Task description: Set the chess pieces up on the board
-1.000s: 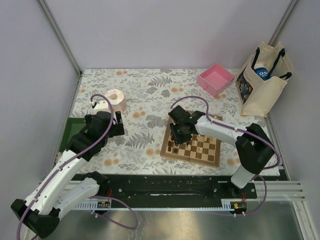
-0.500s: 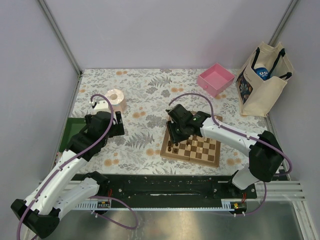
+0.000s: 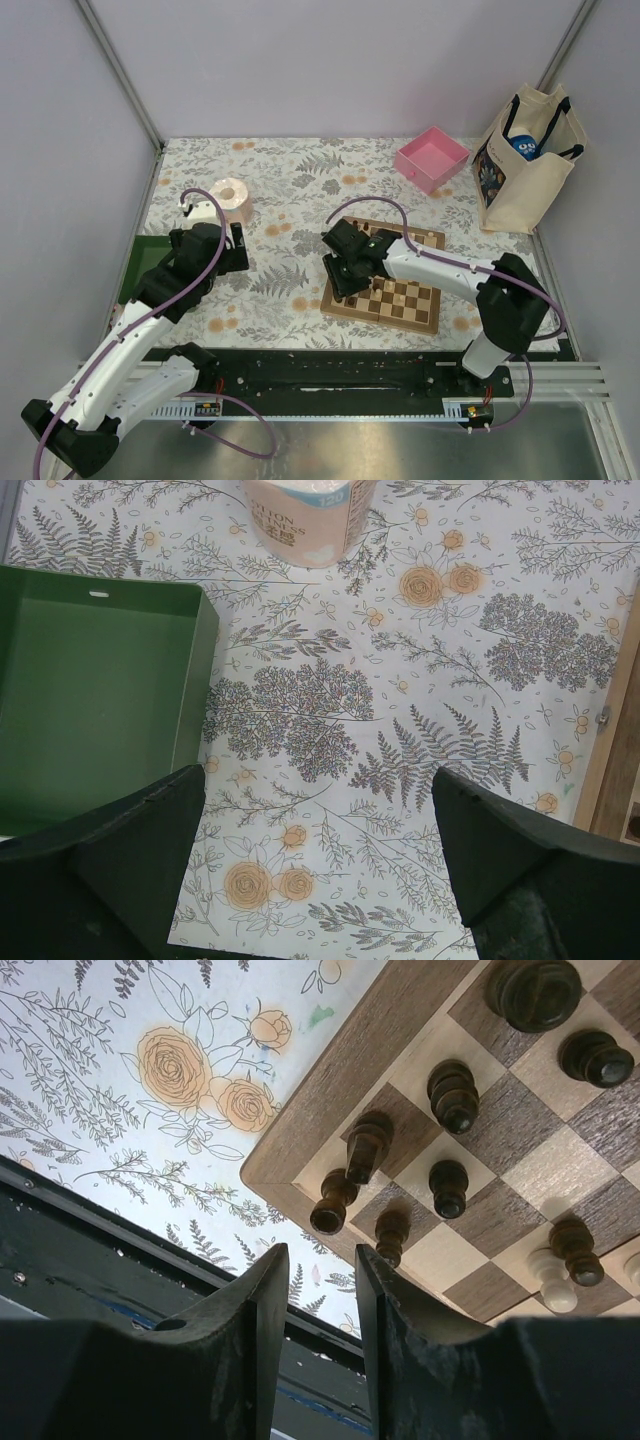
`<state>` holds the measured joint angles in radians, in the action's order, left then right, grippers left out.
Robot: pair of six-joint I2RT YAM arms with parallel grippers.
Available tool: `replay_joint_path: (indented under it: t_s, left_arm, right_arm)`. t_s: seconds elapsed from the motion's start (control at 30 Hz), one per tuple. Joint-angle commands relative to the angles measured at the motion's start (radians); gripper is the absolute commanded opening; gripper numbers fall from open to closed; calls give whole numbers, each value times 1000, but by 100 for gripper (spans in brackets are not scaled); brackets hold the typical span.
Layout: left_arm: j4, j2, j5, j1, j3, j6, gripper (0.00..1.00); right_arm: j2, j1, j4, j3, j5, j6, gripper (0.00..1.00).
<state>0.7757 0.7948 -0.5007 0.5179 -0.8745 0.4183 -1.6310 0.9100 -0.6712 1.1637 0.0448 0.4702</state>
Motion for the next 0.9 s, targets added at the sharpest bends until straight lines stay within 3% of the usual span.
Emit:
replay_joint_path:
  t_s: [0.0, 0.87]
  left_arm:
    - [-15, -12, 13, -4, 2, -3, 99]
    - [-13, -6, 13, -4, 3, -4, 99]
  right_arm:
    - [-16, 13, 10, 47, -10, 12, 42]
    - [-81, 13, 32, 56, -10, 12, 35]
